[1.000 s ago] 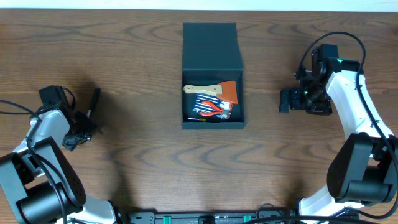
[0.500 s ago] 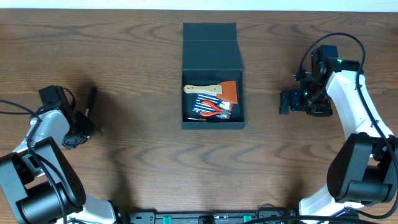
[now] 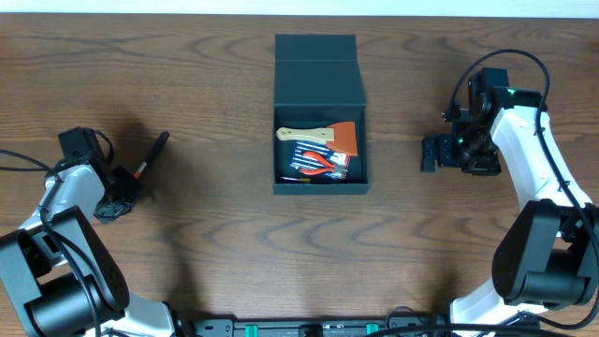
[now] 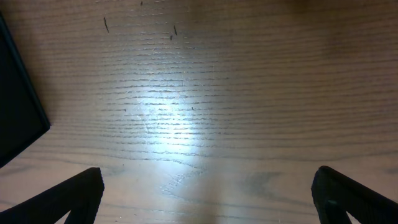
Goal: Pack container
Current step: 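Lower the left gripper and grasp the hammer near its head, then lift the hammer and carry it over the box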
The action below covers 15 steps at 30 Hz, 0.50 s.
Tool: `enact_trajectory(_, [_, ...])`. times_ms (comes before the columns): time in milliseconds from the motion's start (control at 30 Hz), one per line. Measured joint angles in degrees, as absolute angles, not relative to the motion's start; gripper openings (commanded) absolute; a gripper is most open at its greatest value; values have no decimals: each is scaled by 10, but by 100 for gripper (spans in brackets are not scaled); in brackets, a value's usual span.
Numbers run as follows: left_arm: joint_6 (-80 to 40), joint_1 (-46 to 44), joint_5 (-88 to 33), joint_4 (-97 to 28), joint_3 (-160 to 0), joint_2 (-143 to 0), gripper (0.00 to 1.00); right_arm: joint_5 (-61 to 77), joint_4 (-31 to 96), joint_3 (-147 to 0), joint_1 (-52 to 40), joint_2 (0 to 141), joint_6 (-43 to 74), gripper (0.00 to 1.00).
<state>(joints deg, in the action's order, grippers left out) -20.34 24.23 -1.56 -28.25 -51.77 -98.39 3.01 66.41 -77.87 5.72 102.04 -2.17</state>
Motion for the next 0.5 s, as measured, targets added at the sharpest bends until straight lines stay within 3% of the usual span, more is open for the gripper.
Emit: enact_trajectory(500, [-203,242,-16,-295,-520,-983,6,30,664,-779,57,1020,-23,99])
